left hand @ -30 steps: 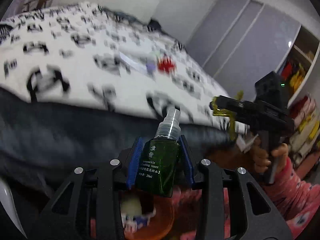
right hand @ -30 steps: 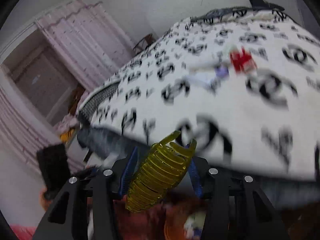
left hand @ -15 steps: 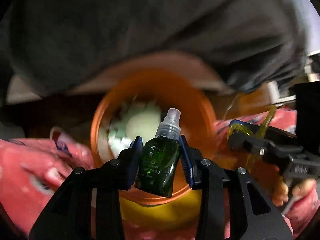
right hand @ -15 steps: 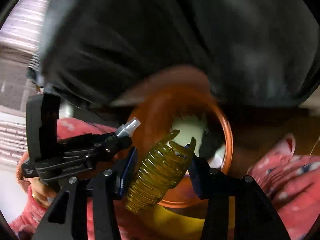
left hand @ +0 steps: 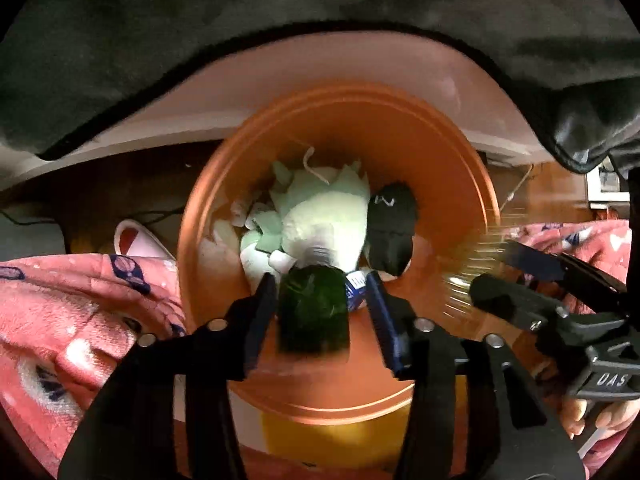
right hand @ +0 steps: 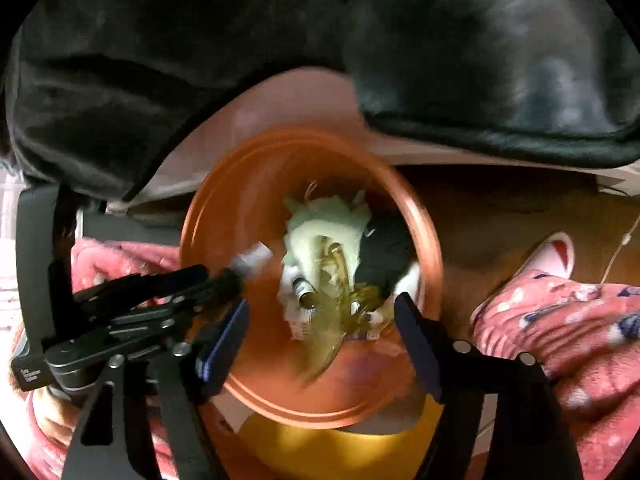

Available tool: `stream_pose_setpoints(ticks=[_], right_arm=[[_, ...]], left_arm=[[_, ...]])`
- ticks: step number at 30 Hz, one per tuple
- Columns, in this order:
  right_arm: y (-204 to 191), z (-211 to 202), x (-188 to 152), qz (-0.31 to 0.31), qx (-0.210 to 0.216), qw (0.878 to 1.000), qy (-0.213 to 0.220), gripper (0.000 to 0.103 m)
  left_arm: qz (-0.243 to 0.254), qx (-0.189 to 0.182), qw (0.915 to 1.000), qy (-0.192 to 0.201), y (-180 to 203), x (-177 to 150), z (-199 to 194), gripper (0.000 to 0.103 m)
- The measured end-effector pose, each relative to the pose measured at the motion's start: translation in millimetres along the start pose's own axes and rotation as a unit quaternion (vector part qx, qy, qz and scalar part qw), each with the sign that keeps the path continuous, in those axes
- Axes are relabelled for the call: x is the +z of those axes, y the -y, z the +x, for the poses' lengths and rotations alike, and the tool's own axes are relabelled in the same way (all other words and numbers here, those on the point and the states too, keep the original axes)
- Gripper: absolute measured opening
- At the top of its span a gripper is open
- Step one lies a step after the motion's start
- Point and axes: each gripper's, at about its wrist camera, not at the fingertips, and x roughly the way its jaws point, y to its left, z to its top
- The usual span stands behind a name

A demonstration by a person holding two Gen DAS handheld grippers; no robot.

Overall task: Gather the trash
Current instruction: 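Carry the green bottle and yellow clip to the orange bowl and open both tools, then move the right tool to the bed and grasp the white ointment tube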

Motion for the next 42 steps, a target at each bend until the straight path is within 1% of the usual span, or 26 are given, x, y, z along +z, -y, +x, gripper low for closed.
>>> stream_pose_setpoints(ticks=[1, 2, 8, 12, 14, 16, 18, 20, 22, 24, 25, 26, 27, 28, 29, 30, 31, 32, 33, 34, 36, 37, 38, 39, 41, 42], right_arm=[[0.3, -1.0, -0.1, 0.002, 0.002, 1.0, 0.001, 0.079], [0.6, -2.8, -0.7, 0.004, 0.001, 1.0, 0.005, 0.08], [4.2, -13.2, -0.6, 0.021, 0.011, 0.999, 0.027, 0.081], [11.3, -18.3, -1.0, 0.034, 0.019, 0.998, 0.044, 0.081], [9.8, -26.5, -1.0, 0.033, 0.019, 0.997, 0.06, 0.081], [2.9, -45.3, -2.6, 0.021, 0.014, 0.996, 0.089, 0.081], [-4.2, -63.7, -4.9, 0.005, 0.02, 0.994, 0.112, 0.081], [-17.2, -93.1, -6.5, -0.02, 0.035, 0.989, 0.142, 0.081], [-32.0, -121.1, -6.7, -0.049, 0.036, 0.983, 0.171, 0.081], [-52.9, -152.4, -5.4, -0.092, 0.03, 0.973, 0.21, 0.082], [-65.6, -170.5, -2.2, -0.116, 0.038, 0.966, 0.229, 0.083], [-73.8, -182.2, 1.8, -0.13, 0.046, 0.961, 0.24, 0.083], [-85.1, -197.0, 8.9, -0.152, 0.057, 0.953, 0.255, 0.084], [-91.8, -204.9, 13.8, -0.167, 0.062, 0.948, 0.264, 0.085], [-105.2, -217.7, 25.8, -0.193, 0.058, 0.939, 0.279, 0.085], [-113.8, -224.7, 35.3, -0.209, 0.053, 0.933, 0.288, 0.085], [-125.5, -230.9, 47.1, -0.231, 0.05, 0.925, 0.296, 0.086], [-135.5, -235.3, 59.9, -0.25, 0.044, 0.919, 0.301, 0.087], [-148.5, -239.0, 80.1, -0.27, 0.036, 0.913, 0.304, 0.087], [-158.3, -239.7, 96.9, -0.283, 0.03, 0.91, 0.301, 0.087], [-181.9, -237.5, 144.4, -0.302, 0.009, 0.908, 0.29, 0.087], [-189.2, -237.1, 161.8, -0.301, 0.003, 0.909, 0.287, 0.087], [-201.6, -232.2, 191.0, -0.303, 0.001, 0.911, 0.279, 0.087], [-209.5, -228.9, 206.7, -0.305, -0.007, 0.912, 0.276, 0.087], [-226.5, -215.6, 253.9, -0.316, -0.042, 0.91, 0.265, 0.087], [-228.4, -209.3, 267.1, -0.315, -0.051, 0.912, 0.258, 0.086]], left_arm=[[-0.001, 0.007, 1.0, 0.004, 1.0, 1.4, -3.0, 0.066], [-0.002, 0.015, 0.9998, 0.009, 0.9, 2.6, -2.4, 0.075], [-0.007, 0.019, 0.9994, 0.029, -0.6, 1.9, -13.1, 0.075], [-0.01, 0.02, 0.9984, 0.051, -1.7, 0.5, -23.2, 0.075], [-0.013, 0.019, 0.9975, 0.067, -2.6, -1.3, -31.9, 0.075], [-0.014, 0.018, 0.996, 0.086, -1.4, -4.2, -42.2, 0.075], [-0.009, 0.021, 0.9931, 0.115, 1.1, -7.7, -61.6, 0.075], [0.003, 0.03, 0.9877, 0.154, 6.2, -13.1, -89.5, 0.075], [0.01, 0.039, 0.9818, 0.185, 9.8, -18.1, -113.1, 0.075], [0.006, 0.043, 0.9756, 0.215, 10.0, -23.0, -136.8, 0.075], [0.003, 0.039, 0.9712, 0.235, 9.2, -25.7, -151.5, 0.076], [0.0, 0.038, 0.9678, 0.249, 8.2, -27.6, -161.9, 0.078], [-0.003, 0.039, 0.9641, 0.263, 7.1, -29.2, -171.2, 0.078], [-0.006, 0.041, 0.9599, 0.277, 6.1, -31.2, -180.7, 0.078], [-0.009, 0.045, 0.9562, 0.289, 4.8, -32.2, -189.0, 0.078], [-0.013, 0.049, 0.952, 0.302, 2.5, -32.9, -198.4, 0.078], [-0.016, 0.051, 0.9496, 0.309, 0.7, -33.2, -204.2, 0.078], [-0.019, 0.052, 0.947, 0.317, -1.7, -34.0, -209.9, 0.078], [-0.021, 0.053, 0.9451, 0.322, -3.4, -34.0, -213.7, 0.078], [-0.025, 0.051, 0.9432, 0.327, -6.3, -33.4, -219.4, 0.078], [-0.029, 0.048, 0.9412, 0.333, -10.1, -31.9, -223.9, 0.078], [-0.032, 0.044, 0.9409, 0.334, -12.8, -29.6, -226.3, 0.078], [-0.033, 0.043, 0.9411, 0.334, -14.0, -28.9, -227.4, 0.078], [-0.035, 0.04, 0.9417, 0.332, -17.0, -26.7, -229.2, 0.078], [-0.039, 0.035, 0.9418, 0.332, -22.3, -23.6, -230.1, 0.078], [-0.04, 0.034, 0.9415, 0.333, -24.2, -22.6, -232.4, 0.078]])
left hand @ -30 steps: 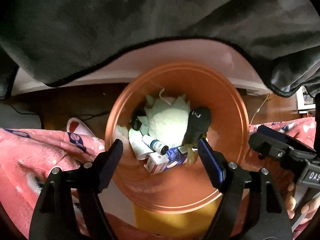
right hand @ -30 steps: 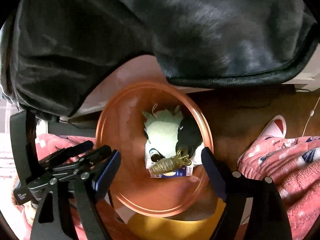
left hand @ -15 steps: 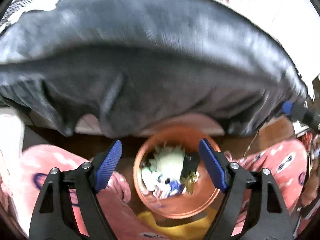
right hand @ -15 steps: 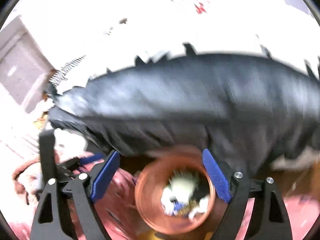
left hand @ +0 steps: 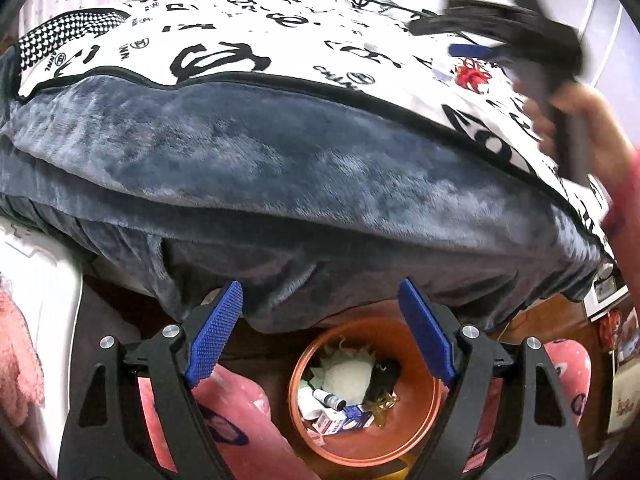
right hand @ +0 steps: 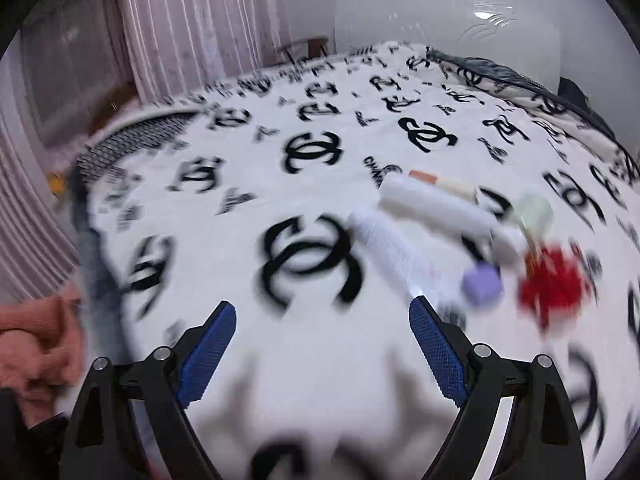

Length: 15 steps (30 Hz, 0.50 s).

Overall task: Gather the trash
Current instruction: 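Move the right tool to the bed and grasp the white ointment tube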

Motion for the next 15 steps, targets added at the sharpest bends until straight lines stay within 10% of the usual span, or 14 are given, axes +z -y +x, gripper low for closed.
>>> stream_pose_setpoints(ticks=[11, 15], right_arm=[[32.7, 100.6, 28.7, -0.012, -0.072, 0.992, -0.101, 0.062], [34.0, 85.5, 25.5, 0.028, -0.071, 0.994, -0.076, 0.037]], left_arm=[[-0.042, -0.014, 0.999, 0.003, -29.0, 23.9, -7.1, 0.079], [-0.045, -0.009, 0.9989, 0.001, -33.4, 25.8, -8.0, 0.079]])
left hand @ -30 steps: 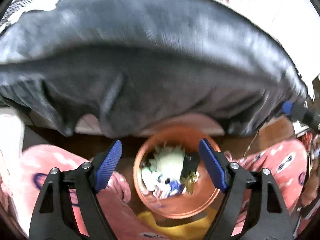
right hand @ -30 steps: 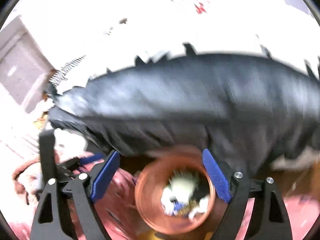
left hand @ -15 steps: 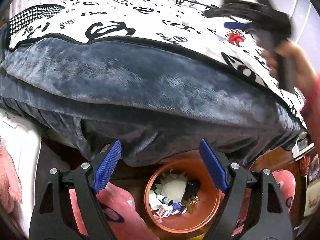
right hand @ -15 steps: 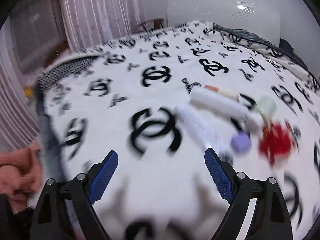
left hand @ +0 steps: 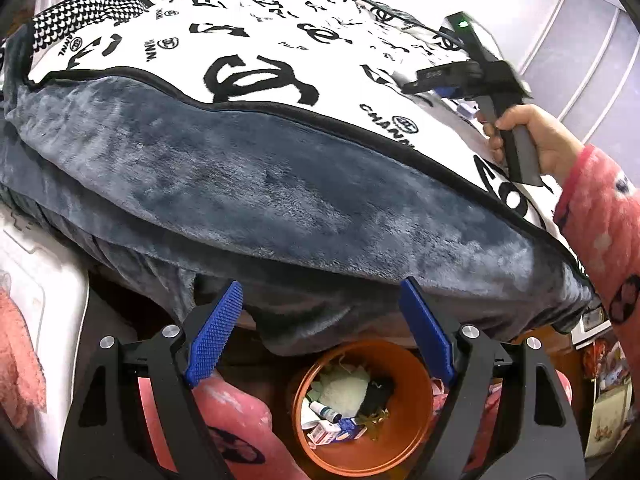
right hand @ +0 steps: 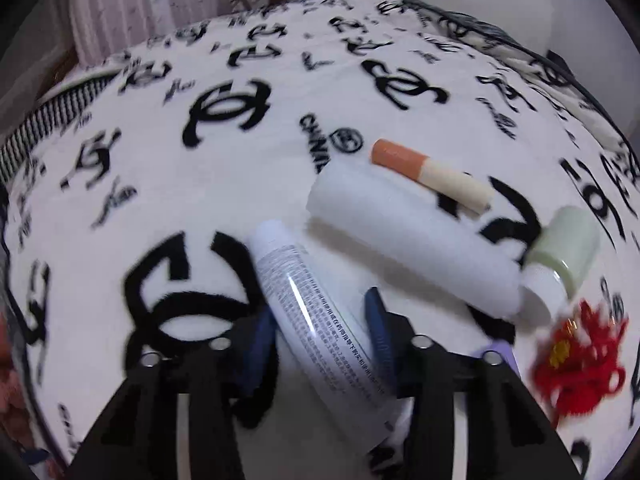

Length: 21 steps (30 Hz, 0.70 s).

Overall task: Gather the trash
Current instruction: 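Move the right tool to the bed and grasp the white ointment tube, then grasp the white foam stick with the left tool while the right tool holds the tube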

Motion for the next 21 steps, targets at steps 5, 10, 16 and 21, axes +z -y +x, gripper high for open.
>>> stream_pose_setpoints(ticks=[5, 10, 16, 21], right_arm=[[8.4, -38.2, -17.8, 0.056, 0.037, 0.997, 0.044, 0.028], [20.5, -110.0, -57.3, 0.104, 0.124, 0.981, 0.109, 0.027], [32.1, -194.7, -131.9, 0.116, 0.19, 0.958, 0.181, 0.027], [51.4, -235.2, -189.2, 0.127, 0.207, 0.948, 0.206, 0.027]], left_arm=[[0.004, 0.009, 0.9999, 0.005, -0.6, -1.2, -8.5, 0.079], [0.007, 0.015, 0.9998, 0.013, 4.1, 2.0, -15.7, 0.078], [0.117, 0.041, 0.9917, 0.035, 50.4, 40.3, -12.0, 0.078], [0.247, 0.056, 0.9646, 0.075, 109.5, 110.0, 11.5, 0.079]])
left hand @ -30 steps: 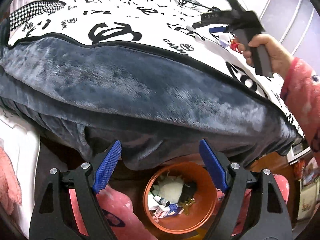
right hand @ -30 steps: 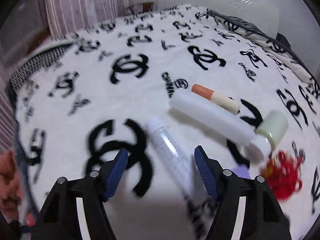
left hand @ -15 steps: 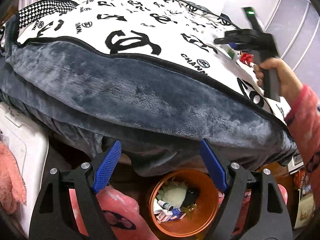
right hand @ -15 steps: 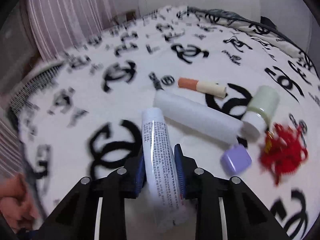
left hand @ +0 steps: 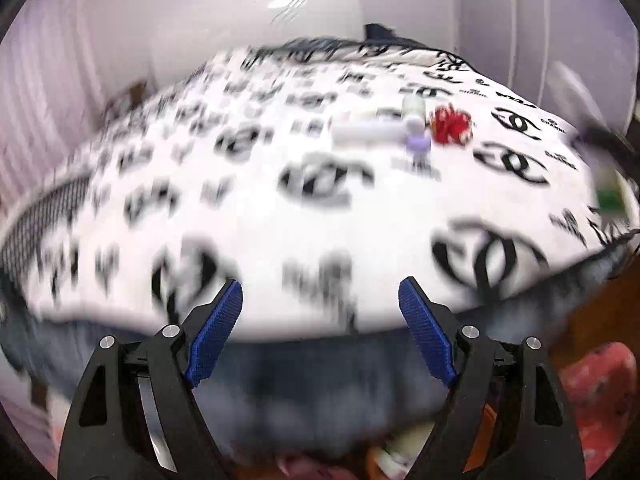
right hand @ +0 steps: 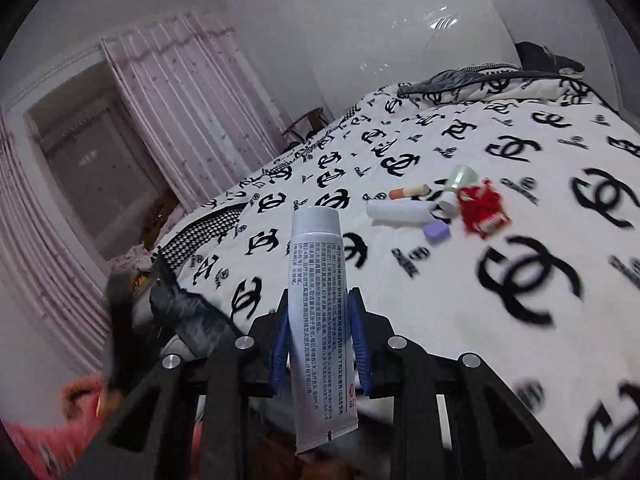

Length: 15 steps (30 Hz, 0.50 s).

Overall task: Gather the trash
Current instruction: 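Grasp the white foam stick with the left tool while the right tool holds the tube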

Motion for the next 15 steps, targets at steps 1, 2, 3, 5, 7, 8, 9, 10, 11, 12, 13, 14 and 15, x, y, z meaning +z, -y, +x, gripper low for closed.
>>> stream_pose_setpoints(ticks=[1, 2, 3, 5, 7, 8, 9, 10, 11, 12, 13, 14, 15], right_arm=[[3.1, -10.6, -6.3, 0.001, 0.002, 1.0, 0.004, 0.027], [5.6, -17.0, -11.2, 0.004, 0.001, 1.0, 0.005, 0.027], [9.8, -25.6, -18.1, 0.01, -0.005, 1.0, 0.009, 0.027], [16.7, -34.6, -27.2, 0.018, -0.01, 1.0, 0.012, 0.027], [22.8, -41.0, -32.0, 0.018, -0.015, 1.0, 0.014, 0.027], [25.8, -44.7, -35.2, 0.02, -0.016, 1.0, 0.015, 0.027], [28.7, -47.4, -39.0, 0.022, -0.015, 1.0, 0.015, 0.027], [32.5, -49.2, -40.8, 0.025, -0.013, 1.0, 0.014, 0.027], [37.2, -51.4, -42.9, 0.03, -0.014, 0.999, 0.014, 0.027], [40.9, -53.1, -45.5, 0.035, -0.014, 0.999, 0.013, 0.027], [45.8, -54.9, -46.7, 0.041, -0.015, 0.999, 0.013, 0.027], [49.5, -57.0, -47.8, 0.045, -0.016, 0.999, 0.014, 0.027], [55.0, -59.7, -48.9, 0.05, -0.019, 0.998, 0.016, 0.027]], left_arm=[[0.013, -0.015, 0.9998, 0.002, 3.6, 15.0, 8.6, 0.079], [0.03, -0.03, 0.9991, 0.001, 7.9, 31.1, 19.3, 0.079], [0.056, -0.04, 0.9976, 0.003, 13.7, 52.0, 35.8, 0.079], [0.118, -0.039, 0.9922, 0.004, 26.8, 76.1, 61.2, 0.079], [0.201, -0.035, 0.9789, 0.0, 45.7, 97.4, 94.4, 0.079], [0.226, -0.03, 0.9736, -0.008, 51.8, 107.0, 110.7, 0.079], [0.237, -0.037, 0.9706, -0.019, 55.9, 118.3, 127.3, 0.079], [0.241, -0.044, 0.9691, -0.026, 57.0, 126.5, 137.6, 0.079], [0.246, -0.047, 0.9675, -0.033, 58.1, 134.4, 149.3, 0.079], [0.253, -0.045, 0.9655, -0.043, 59.3, 141.1, 161.7, 0.078], [0.259, -0.046, 0.9629, -0.059, 60.5, 148.2, 177.1, 0.078], [0.267, -0.053, 0.9592, -0.075, 61.7, 151.7, 190.2, 0.078], [0.275, -0.048, 0.9562, -0.088, 62.3, 152.3, 198.9, 0.078]])
